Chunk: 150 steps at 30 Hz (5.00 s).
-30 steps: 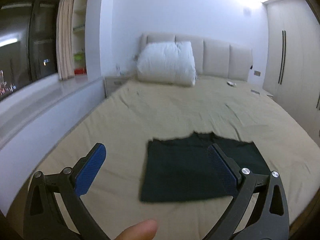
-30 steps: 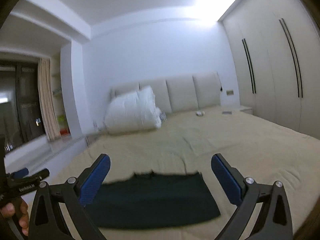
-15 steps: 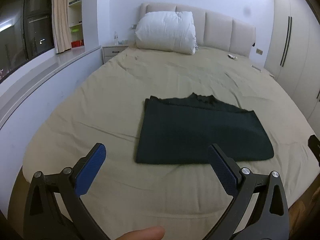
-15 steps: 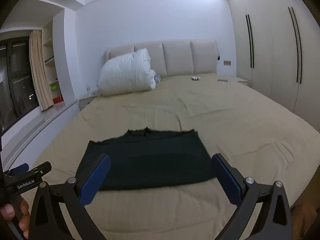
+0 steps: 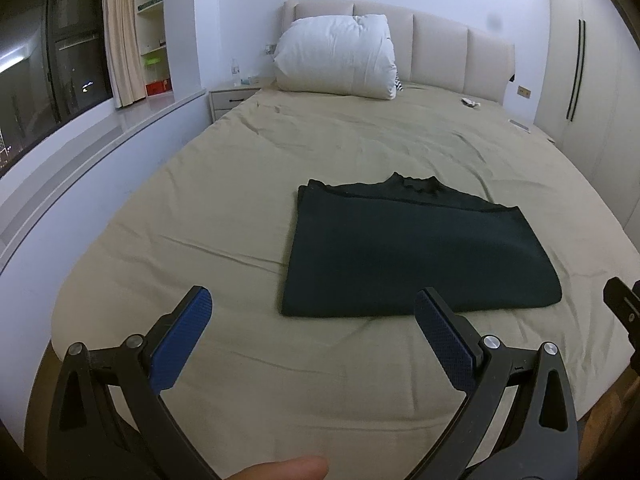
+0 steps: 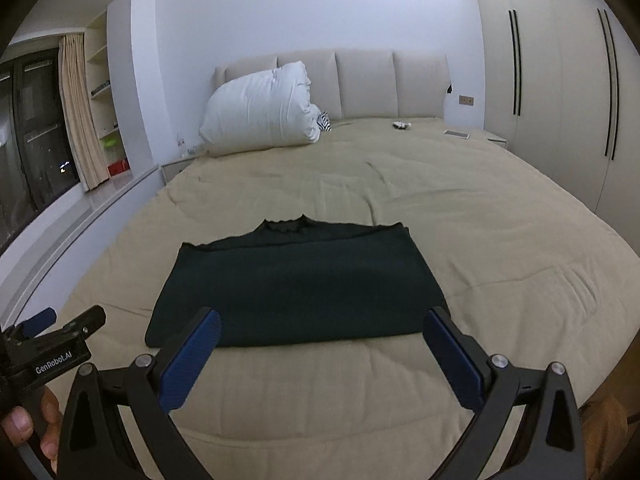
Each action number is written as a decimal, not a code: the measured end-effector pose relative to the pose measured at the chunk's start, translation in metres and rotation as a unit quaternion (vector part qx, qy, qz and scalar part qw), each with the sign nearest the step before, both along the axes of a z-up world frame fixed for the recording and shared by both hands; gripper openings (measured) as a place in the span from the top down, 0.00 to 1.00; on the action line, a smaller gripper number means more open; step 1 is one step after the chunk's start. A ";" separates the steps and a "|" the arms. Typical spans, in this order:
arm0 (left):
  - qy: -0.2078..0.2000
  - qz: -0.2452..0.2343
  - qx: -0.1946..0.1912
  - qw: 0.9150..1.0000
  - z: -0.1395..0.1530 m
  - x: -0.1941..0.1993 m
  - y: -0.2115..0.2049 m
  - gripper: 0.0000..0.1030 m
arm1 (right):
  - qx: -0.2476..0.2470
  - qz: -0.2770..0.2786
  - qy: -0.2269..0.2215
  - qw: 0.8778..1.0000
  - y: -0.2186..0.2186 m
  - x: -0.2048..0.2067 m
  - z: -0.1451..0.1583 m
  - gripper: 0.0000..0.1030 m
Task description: Fold small clothes
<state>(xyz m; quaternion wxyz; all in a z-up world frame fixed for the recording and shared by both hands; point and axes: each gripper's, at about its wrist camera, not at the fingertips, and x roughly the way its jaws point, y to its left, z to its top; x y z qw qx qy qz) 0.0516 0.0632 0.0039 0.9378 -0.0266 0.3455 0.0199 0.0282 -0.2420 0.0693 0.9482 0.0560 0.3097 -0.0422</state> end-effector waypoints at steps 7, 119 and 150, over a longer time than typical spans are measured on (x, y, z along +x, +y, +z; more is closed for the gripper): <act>0.002 -0.001 0.003 1.000 0.000 0.002 0.002 0.00 | 0.001 0.011 0.015 1.000 0.006 -0.001 -0.005 0.00; 0.142 0.001 -0.396 0.907 -0.169 0.180 0.114 0.01 | 0.228 0.123 0.038 0.965 -0.048 0.148 -0.094 0.05; 0.115 -0.276 -0.250 0.921 -0.066 0.256 -0.200 0.91 | 0.449 0.099 0.094 0.883 -0.198 0.250 -0.162 0.04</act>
